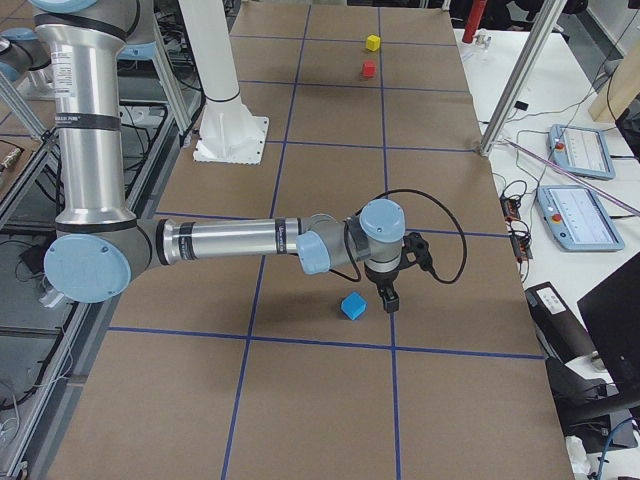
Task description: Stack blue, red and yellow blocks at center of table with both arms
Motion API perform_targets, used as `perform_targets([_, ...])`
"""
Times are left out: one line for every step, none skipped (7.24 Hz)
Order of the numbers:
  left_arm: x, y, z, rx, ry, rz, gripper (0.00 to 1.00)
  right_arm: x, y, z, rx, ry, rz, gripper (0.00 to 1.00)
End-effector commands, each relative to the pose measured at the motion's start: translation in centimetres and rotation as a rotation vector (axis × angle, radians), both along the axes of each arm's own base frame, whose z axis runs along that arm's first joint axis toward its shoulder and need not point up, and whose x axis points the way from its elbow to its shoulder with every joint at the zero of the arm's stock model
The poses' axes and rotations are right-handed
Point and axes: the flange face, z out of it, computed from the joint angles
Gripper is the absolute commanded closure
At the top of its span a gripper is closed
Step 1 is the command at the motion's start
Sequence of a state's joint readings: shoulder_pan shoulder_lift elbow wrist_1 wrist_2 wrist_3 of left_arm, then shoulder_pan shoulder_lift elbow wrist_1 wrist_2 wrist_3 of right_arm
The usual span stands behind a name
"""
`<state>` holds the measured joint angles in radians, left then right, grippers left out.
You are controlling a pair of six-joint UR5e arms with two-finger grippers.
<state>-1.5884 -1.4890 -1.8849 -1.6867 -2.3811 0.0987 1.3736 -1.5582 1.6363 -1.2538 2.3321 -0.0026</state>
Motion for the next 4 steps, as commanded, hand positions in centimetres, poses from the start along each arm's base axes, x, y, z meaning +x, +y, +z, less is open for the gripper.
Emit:
perform_targets([2.0,-1.8,1.2,-0.037,0.028,-0.024,0.00,-7.7,1.4,0.7,0.125,0.029,-0.149,0.00])
perform_targets([2.6,-2.0,0.9,-0.033,0.032,-0.021,0.00,-8.2,1.8,3.0,0.178,0.039,-0.200,0.01])
perform_targets([2.7,-2.0,0.8,-0.026,0.033,-0.020,0.00,-8.1,2.0,5.5,0.183,0.046,-0.217,0.01])
perform_targets([2.8,-2.0,0.8,-0.026,0.033,-0.019,0.00,-7.9,2.5,7.1,0.164,0.052,-0.221,0.02])
